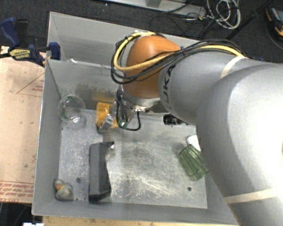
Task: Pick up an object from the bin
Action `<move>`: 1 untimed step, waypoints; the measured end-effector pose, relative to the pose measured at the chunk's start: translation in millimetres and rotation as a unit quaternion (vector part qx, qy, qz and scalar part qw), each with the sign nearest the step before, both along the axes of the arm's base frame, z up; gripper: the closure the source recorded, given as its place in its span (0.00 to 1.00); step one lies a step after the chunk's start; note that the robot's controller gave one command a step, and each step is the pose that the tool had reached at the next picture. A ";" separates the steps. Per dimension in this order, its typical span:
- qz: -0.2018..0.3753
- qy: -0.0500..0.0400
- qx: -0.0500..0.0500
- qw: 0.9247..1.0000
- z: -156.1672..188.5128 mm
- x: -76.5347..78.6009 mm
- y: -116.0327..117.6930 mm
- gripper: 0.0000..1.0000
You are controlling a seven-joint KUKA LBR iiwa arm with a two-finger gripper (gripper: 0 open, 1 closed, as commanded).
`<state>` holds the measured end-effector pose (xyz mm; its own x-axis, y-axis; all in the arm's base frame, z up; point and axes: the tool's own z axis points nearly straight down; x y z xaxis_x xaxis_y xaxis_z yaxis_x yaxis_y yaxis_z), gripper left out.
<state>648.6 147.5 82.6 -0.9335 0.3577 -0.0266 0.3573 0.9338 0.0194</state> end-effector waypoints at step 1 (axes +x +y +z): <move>0.000 0.003 -0.001 1.000 2.3 -0.6 -0.2 1.00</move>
Offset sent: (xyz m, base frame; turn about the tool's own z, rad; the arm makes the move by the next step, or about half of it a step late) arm 0.0000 0.0000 0.0120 -0.0003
